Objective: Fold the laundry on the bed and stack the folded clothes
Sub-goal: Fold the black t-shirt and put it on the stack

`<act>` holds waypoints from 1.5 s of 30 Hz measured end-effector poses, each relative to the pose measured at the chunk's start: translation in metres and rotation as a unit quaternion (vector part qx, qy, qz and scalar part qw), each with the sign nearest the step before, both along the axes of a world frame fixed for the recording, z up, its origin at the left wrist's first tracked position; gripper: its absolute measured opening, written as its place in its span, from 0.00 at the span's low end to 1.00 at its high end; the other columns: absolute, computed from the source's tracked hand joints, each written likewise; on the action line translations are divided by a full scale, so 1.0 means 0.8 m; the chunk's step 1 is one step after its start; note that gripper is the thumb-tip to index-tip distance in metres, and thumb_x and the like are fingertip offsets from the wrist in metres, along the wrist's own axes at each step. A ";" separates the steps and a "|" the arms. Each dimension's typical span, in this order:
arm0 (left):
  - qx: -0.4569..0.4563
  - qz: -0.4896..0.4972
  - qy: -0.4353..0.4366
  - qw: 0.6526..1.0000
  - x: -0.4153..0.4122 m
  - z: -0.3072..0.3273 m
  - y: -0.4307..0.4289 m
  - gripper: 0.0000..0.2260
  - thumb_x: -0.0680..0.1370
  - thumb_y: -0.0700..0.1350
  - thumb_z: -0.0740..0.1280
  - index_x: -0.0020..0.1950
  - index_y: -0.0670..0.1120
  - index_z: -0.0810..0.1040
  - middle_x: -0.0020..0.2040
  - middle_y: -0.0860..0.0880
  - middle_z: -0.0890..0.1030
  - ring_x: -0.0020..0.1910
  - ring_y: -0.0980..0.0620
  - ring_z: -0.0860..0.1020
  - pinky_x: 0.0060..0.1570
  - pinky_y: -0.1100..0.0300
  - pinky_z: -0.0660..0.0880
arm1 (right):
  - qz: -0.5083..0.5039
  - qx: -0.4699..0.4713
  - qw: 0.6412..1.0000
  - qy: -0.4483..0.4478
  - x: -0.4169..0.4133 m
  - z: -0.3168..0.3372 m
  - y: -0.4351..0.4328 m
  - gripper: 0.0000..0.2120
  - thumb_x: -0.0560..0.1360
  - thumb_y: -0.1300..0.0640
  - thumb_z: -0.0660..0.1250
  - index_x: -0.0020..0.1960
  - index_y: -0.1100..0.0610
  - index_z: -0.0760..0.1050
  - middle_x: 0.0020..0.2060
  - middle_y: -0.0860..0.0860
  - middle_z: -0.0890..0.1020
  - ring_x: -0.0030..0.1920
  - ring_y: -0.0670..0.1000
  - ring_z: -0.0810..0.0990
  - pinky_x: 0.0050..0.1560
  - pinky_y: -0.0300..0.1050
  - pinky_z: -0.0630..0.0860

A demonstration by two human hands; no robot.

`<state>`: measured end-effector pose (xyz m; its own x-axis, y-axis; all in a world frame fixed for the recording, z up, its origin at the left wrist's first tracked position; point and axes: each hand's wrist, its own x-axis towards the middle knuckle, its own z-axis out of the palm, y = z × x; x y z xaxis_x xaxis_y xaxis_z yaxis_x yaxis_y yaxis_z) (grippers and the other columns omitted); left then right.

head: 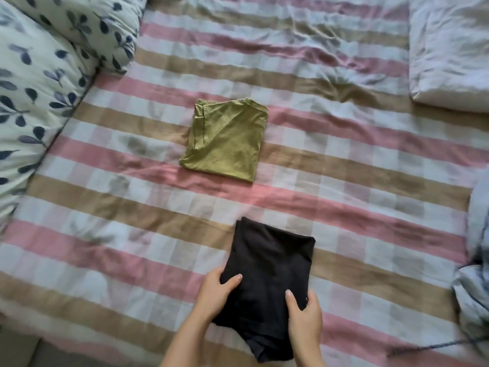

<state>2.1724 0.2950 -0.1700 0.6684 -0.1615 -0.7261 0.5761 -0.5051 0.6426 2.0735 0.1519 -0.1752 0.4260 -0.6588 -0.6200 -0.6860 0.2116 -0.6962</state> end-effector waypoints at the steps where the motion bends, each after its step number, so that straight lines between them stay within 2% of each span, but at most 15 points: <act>1: -0.018 0.005 -0.009 1.000 0.006 0.011 0.000 0.05 0.75 0.40 0.68 0.49 0.47 0.81 0.45 0.53 0.85 0.49 0.53 0.82 0.51 0.56 0.78 | 0.001 0.001 1.000 -0.023 0.006 0.011 -0.004 0.10 0.73 0.64 0.68 0.50 0.53 0.75 0.42 0.45 0.81 0.45 0.48 0.80 0.44 0.41 0.71; 4: -0.070 0.031 -0.047 0.996 0.050 0.049 0.001 0.05 0.75 0.40 0.68 0.50 0.47 0.80 0.46 0.52 0.85 0.48 0.54 0.82 0.49 0.58 0.78 | 0.012 0.010 0.996 -0.084 0.050 0.048 -0.018 0.12 0.73 0.63 0.68 0.50 0.48 0.77 0.43 0.40 0.82 0.43 0.39 0.81 0.42 0.34 0.74; 7: -0.124 0.047 -0.087 0.987 0.127 0.082 -0.002 0.06 0.76 0.39 0.67 0.51 0.46 0.80 0.48 0.51 0.84 0.49 0.53 0.82 0.46 0.63 0.77 | 0.034 0.009 0.988 -0.148 0.131 0.075 -0.031 0.11 0.74 0.62 0.67 0.54 0.50 0.77 0.48 0.45 0.83 0.49 0.42 0.81 0.50 0.41 0.77; 10: -0.150 0.035 -0.135 0.979 0.227 0.096 -0.005 0.09 0.76 0.37 0.66 0.54 0.47 0.78 0.51 0.50 0.83 0.50 0.54 0.81 0.51 0.61 0.77 | 0.055 -0.005 0.976 -0.208 0.240 0.087 -0.043 0.10 0.75 0.63 0.65 0.54 0.52 0.76 0.50 0.48 0.82 0.50 0.46 0.80 0.52 0.45 0.75; 15: -0.151 0.001 -0.160 0.975 0.387 0.054 -0.016 0.13 0.74 0.33 0.67 0.54 0.48 0.75 0.50 0.51 0.81 0.49 0.53 0.80 0.49 0.63 0.76 | 0.083 -0.048 0.963 -0.251 0.405 0.046 -0.067 0.08 0.76 0.64 0.63 0.54 0.57 0.74 0.49 0.51 0.80 0.46 0.44 0.79 0.46 0.32 0.75; 19: -0.106 0.029 -0.131 0.985 0.439 -0.012 -0.022 0.16 0.74 0.32 0.66 0.61 0.41 0.72 0.55 0.42 0.79 0.49 0.48 0.78 0.50 0.57 0.76 | 0.074 -0.030 0.978 -0.195 0.453 -0.017 -0.067 0.14 0.77 0.64 0.60 0.62 0.62 0.72 0.57 0.56 0.78 0.57 0.54 0.77 0.61 0.49 0.73; 23: -0.049 0.041 -0.153 0.986 0.427 -0.053 -0.024 0.18 0.74 0.33 0.67 0.63 0.38 0.70 0.60 0.38 0.77 0.58 0.42 0.76 0.62 0.49 0.71 | 0.063 -0.019 0.989 -0.134 0.439 -0.060 -0.061 0.13 0.78 0.63 0.60 0.61 0.61 0.72 0.57 0.57 0.78 0.57 0.55 0.76 0.60 0.49 0.72; 28: 0.020 0.040 -0.224 0.974 0.421 -0.046 -0.015 0.14 0.73 0.37 0.69 0.57 0.39 0.73 0.54 0.41 0.79 0.52 0.46 0.77 0.56 0.53 0.73 | 0.062 0.047 0.991 -0.112 0.403 -0.055 -0.051 0.18 0.72 0.59 0.69 0.59 0.58 0.68 0.55 0.55 0.79 0.54 0.53 0.78 0.60 0.53 0.73; 32: 0.141 -0.031 -0.248 0.958 0.394 -0.041 -0.005 0.16 0.73 0.39 0.69 0.59 0.40 0.72 0.56 0.41 0.77 0.56 0.42 0.75 0.54 0.53 0.70 | 0.125 -0.066 0.990 -0.029 0.375 -0.050 -0.041 0.21 0.73 0.54 0.68 0.63 0.56 0.66 0.57 0.54 0.77 0.57 0.56 0.76 0.55 0.50 0.73; 35: 0.303 -0.096 -0.294 0.902 0.367 -0.031 -0.001 0.27 0.72 0.43 0.71 0.68 0.42 0.66 0.65 0.39 0.68 0.63 0.39 0.67 0.57 0.47 0.69 | 0.244 -0.220 0.940 0.088 0.358 -0.040 -0.038 0.26 0.75 0.47 0.64 0.69 0.52 0.60 0.62 0.53 0.70 0.60 0.55 0.73 0.46 0.48 0.72; 37: 0.298 -0.165 -0.447 0.827 0.347 -0.023 -0.005 0.30 0.70 0.41 0.72 0.70 0.44 0.67 0.67 0.40 0.69 0.64 0.38 0.69 0.55 0.45 0.72 | 0.317 -0.322 0.891 0.041 0.342 -0.030 -0.034 0.27 0.73 0.52 0.68 0.70 0.51 0.63 0.59 0.54 0.70 0.57 0.56 0.74 0.46 0.49 0.75; 39: 0.247 -0.311 -0.541 0.742 0.318 -0.022 -0.017 0.24 0.72 0.44 0.66 0.69 0.48 0.70 0.69 0.44 0.71 0.66 0.42 0.71 0.58 0.46 0.72 | 0.412 -0.419 0.808 -0.038 0.325 -0.027 -0.027 0.28 0.66 0.58 0.74 0.64 0.51 0.73 0.53 0.54 0.76 0.52 0.56 0.78 0.44 0.46 0.77; 41: 0.267 -0.448 -0.430 0.737 0.289 -0.032 -0.028 0.24 0.78 0.51 0.57 0.74 0.53 0.59 0.76 0.49 0.57 0.75 0.48 0.56 0.70 0.48 0.58 | 0.534 -0.407 0.741 0.005 0.311 -0.027 -0.020 0.30 0.71 0.59 0.66 0.71 0.50 0.63 0.66 0.57 0.69 0.66 0.56 0.68 0.61 0.49 0.69; 43: 0.316 -0.473 -0.313 0.761 0.267 -0.038 -0.032 0.25 0.80 0.53 0.52 0.76 0.55 0.47 0.77 0.52 0.43 0.76 0.52 0.43 0.72 0.49 0.48 | 0.574 -0.322 0.749 0.066 0.293 -0.027 -0.019 0.30 0.77 0.61 0.55 0.76 0.50 0.48 0.76 0.53 0.52 0.75 0.53 0.50 0.72 0.51 0.53; 45: 0.322 -0.438 -0.324 0.774 0.250 -0.026 -0.043 0.25 0.81 0.52 0.52 0.76 0.53 0.48 0.77 0.52 0.44 0.76 0.53 0.44 0.72 0.49 0.48 | 0.544 -0.320 0.775 0.044 0.275 -0.013 -0.028 0.30 0.77 0.62 0.53 0.76 0.50 0.48 0.76 0.51 0.50 0.75 0.51 0.48 0.73 0.49 0.52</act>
